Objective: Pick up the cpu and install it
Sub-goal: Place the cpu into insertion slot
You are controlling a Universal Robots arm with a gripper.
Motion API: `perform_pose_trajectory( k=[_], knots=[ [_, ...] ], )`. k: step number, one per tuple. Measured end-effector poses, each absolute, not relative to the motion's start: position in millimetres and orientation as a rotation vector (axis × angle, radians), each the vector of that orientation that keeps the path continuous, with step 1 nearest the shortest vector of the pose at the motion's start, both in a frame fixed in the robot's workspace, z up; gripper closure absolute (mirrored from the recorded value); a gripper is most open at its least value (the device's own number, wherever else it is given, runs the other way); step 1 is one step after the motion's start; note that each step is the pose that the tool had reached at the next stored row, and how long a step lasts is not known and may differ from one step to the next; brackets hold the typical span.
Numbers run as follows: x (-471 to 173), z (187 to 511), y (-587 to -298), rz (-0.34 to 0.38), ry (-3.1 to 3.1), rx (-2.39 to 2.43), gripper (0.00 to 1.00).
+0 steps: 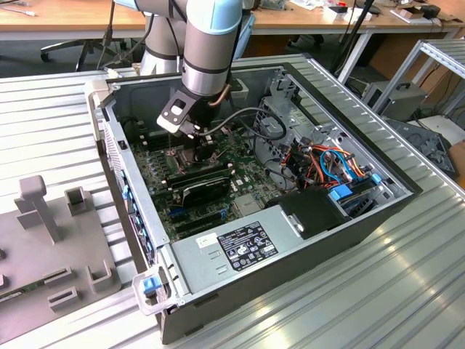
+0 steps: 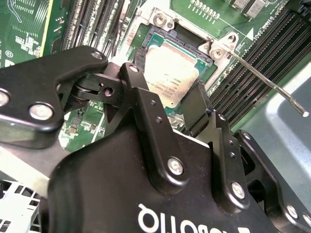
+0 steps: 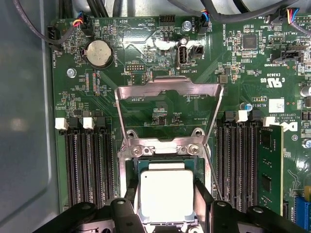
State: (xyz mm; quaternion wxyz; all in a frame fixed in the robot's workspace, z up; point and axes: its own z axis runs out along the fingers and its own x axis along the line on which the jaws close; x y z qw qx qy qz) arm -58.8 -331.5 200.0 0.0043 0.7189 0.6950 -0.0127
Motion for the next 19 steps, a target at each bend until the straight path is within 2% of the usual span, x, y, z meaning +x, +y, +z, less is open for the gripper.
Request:
perform_pose_trajectory(
  k=[19],
  knots=[
    [-60.8,196.3,-331.7,-0.037,2.178,2.253,0.45]
  ],
)
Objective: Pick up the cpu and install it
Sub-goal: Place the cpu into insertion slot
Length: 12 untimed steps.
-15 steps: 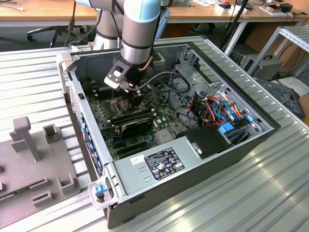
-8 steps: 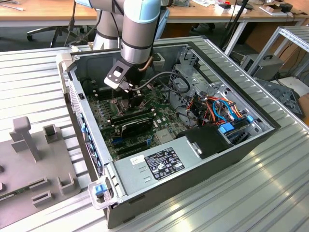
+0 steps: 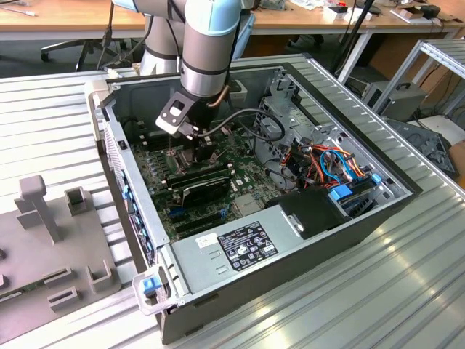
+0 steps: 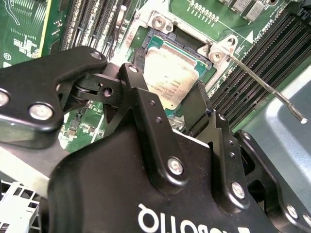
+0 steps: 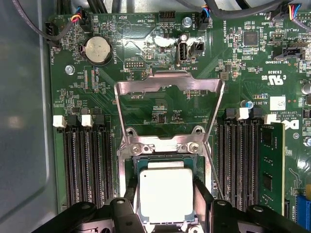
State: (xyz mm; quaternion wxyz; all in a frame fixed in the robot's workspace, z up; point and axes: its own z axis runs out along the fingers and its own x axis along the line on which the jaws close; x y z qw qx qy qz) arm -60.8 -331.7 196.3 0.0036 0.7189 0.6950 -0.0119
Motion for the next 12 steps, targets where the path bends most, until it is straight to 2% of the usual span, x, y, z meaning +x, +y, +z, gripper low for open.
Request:
perform_pose_trajectory(
  k=[9,10,12],
  knots=[
    [-60.6,195.9,-331.7,-0.037,2.177,2.255,0.45],
    [-60.6,195.8,-331.6,-0.036,2.177,2.255,0.38],
    [-60.6,195.8,-331.6,-0.037,2.177,2.255,0.38]
  ],
)
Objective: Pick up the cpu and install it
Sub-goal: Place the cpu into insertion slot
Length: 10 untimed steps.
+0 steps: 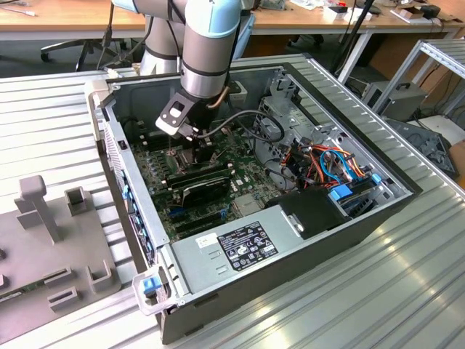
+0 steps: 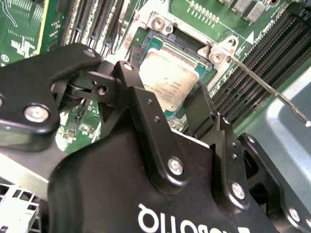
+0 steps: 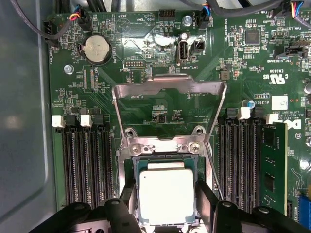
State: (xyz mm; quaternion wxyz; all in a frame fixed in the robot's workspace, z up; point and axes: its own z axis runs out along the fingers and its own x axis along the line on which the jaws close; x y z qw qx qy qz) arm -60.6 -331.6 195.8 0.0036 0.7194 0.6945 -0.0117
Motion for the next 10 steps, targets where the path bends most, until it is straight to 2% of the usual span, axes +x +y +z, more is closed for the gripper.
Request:
perform_pose_trajectory(
  k=[10],
  knots=[
    [-60.6,202.8,-331.7,-0.036,2.176,2.255,0.38]
  ],
)
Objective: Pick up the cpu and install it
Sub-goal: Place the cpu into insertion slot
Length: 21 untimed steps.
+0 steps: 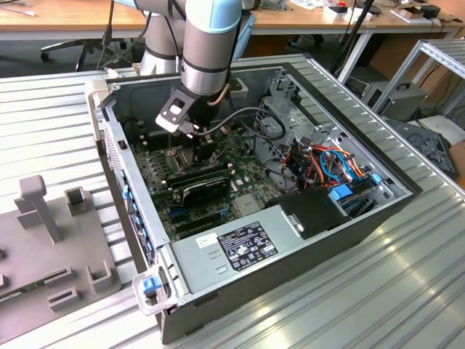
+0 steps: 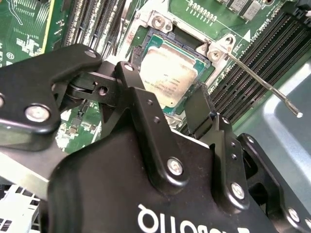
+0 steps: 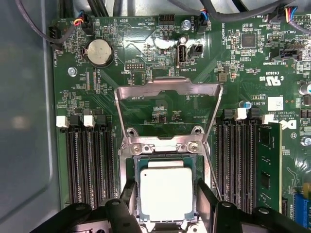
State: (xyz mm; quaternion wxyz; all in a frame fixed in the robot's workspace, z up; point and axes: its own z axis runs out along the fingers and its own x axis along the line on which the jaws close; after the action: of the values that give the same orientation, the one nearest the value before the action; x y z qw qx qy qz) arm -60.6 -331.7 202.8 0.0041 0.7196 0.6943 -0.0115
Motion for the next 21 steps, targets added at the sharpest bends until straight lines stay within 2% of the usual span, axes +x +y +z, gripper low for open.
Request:
perform_pose_trajectory(
  k=[5,10,13,15,21],
  knots=[
    [-60.6,206.8,-331.7,-0.036,2.175,2.254,0.40],
    [-60.6,207.1,-331.7,-0.036,2.175,2.254,0.71],
    [-60.5,206.9,-331.3,-0.038,2.174,2.254,0.76],
    [-60.5,206.3,-329.8,-0.039,2.175,2.254,0.89],
    [-58.4,201.7,-329.2,-0.047,2.178,2.257,0.89]
  ],
)
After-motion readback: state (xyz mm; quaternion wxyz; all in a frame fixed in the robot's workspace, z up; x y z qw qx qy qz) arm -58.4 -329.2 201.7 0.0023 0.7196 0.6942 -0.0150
